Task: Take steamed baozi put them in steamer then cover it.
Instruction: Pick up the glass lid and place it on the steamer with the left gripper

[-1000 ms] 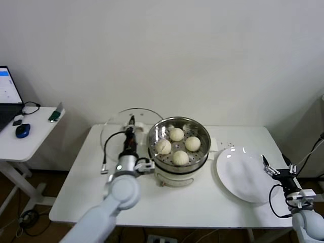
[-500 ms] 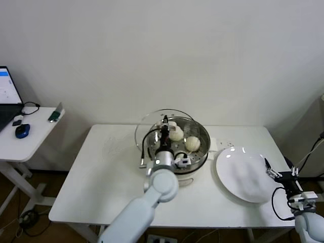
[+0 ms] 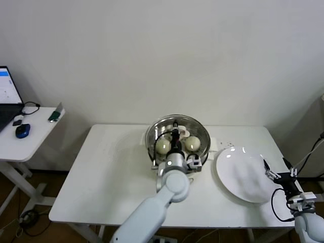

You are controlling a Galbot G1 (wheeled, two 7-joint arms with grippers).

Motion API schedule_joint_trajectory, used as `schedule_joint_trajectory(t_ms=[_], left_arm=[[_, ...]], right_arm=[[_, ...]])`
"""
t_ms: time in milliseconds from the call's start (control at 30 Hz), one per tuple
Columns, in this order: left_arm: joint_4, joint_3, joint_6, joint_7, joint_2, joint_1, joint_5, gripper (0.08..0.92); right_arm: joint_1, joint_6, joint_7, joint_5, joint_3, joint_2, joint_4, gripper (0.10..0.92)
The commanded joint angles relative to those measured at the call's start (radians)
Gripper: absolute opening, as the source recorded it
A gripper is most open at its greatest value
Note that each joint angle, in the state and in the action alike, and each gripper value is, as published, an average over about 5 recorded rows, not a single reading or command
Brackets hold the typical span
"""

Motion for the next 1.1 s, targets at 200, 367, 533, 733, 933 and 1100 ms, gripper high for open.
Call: schedule_joint_trajectory(t_ms=[200,367,533,733,933,1100], left_arm=[[0.059,0.014,0.049,-0.004,-0.03,-0.018,-0.006,0.15],[0.074,0.009,0.049,-0.004,-0.025,-0.024,-0.01,0.15],[0.079,0.009,0.049,-0.005,-0.024,-0.029,-0.023,0.15],[0.086,0.014,0.049,-0.008,-0.026,-0.034,-0.03,0.15],[0.098,0.015,0.049,-0.019,-0.024,-0.036,-0.04,0.15],[0.104,0.02,0.049,-0.018,-0.019,-0.04,-0.053,0.15]], right_arm=[[-0.001,0.002,-0.006,-0.014,0.004,0.002,-0.003,0.823],[-0.002,0.004,-0.008,-0.015,0.006,0.001,-0.005,0.823],[-0.003,0.007,-0.013,-0.018,0.01,0.002,-0.009,0.823],[-0.003,0.009,-0.017,-0.024,0.013,0.006,-0.011,0.823],[-0.004,0.012,-0.022,-0.031,0.015,0.013,-0.014,0.823],[-0.004,0.014,-0.024,-0.036,0.017,0.014,-0.016,0.823]])
